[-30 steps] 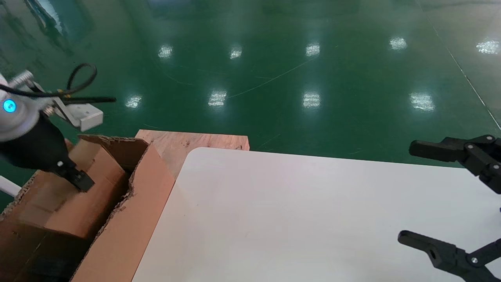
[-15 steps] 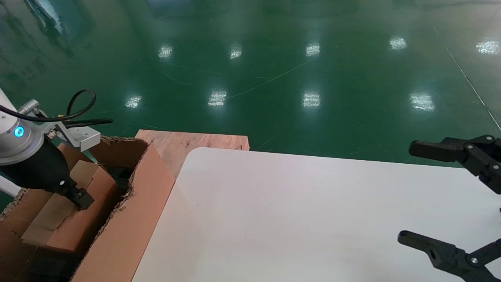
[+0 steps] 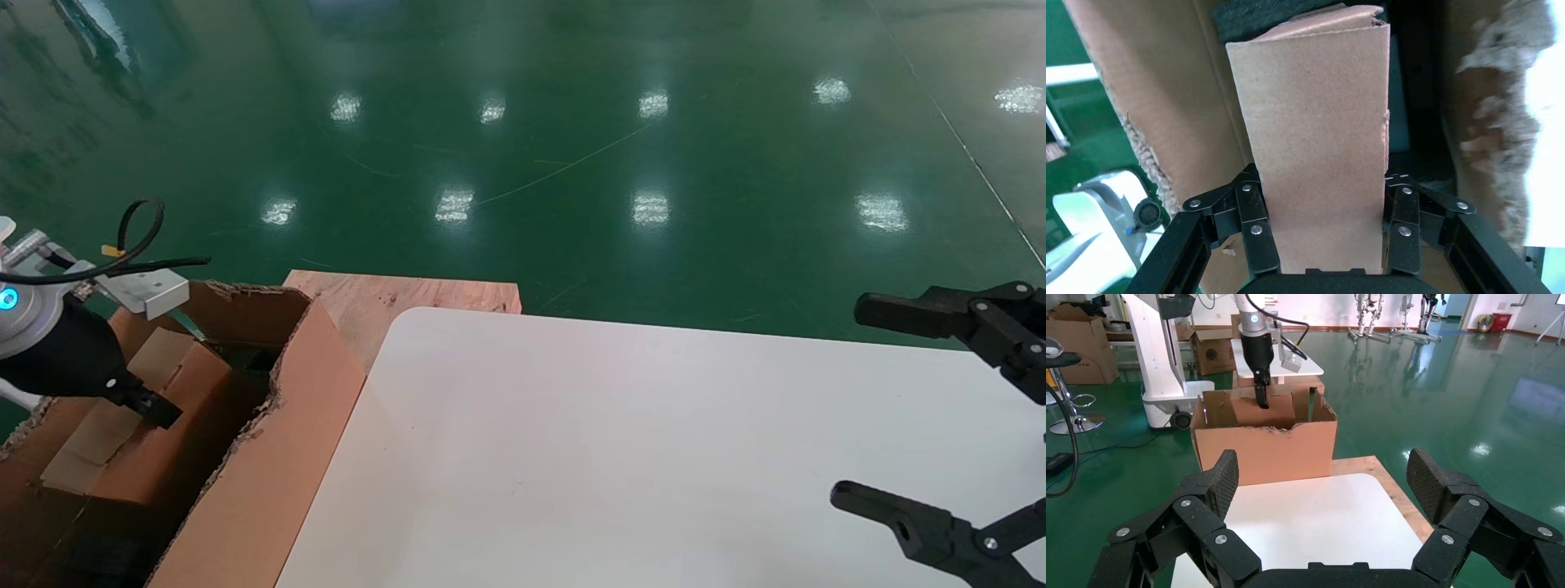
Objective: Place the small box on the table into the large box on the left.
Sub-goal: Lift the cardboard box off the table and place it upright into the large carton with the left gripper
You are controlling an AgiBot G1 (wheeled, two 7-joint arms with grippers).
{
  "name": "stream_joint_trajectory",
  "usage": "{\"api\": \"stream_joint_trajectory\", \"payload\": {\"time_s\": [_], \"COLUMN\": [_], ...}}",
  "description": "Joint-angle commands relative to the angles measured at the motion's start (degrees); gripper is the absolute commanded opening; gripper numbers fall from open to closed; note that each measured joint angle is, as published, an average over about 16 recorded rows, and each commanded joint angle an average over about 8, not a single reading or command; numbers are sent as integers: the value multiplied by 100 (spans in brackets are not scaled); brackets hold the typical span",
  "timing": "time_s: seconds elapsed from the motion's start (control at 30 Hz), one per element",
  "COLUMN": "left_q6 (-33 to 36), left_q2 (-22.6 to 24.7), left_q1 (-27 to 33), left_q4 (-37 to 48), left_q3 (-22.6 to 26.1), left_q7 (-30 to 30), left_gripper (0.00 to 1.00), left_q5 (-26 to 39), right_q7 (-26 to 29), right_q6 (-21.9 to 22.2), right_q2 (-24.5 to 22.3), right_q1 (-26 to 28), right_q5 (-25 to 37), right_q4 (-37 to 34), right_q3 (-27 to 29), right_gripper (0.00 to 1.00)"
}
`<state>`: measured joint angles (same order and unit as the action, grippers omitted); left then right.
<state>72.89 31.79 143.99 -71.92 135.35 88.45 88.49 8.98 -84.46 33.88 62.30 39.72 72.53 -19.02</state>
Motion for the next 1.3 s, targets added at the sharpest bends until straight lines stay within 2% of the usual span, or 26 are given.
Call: {"api": "stream_joint_trajectory", "payload": {"time_s": [0.03,0.43,1.3], "left_q6": [-35,182,-80], "left_q2": [-69,-47,-478], "left_q1": [-28,68,-266], "left_q4": [39,239,1065], "left_q3": [28,-19,266], "left_q7": [-45,-133,-617], "left_gripper": [0,0,0], "left_q5": [37,-169,197], "right_q7": [0,-1,-2], "right_q6": [0,1,2], "right_q2": [0,-1,-2], "right_q1": [0,0,1], "right_q5": [0,-1,-3], "right_q4": [0,0,0], "right_q3": [0,-1,-4], "right_gripper": [100,100,100]}}
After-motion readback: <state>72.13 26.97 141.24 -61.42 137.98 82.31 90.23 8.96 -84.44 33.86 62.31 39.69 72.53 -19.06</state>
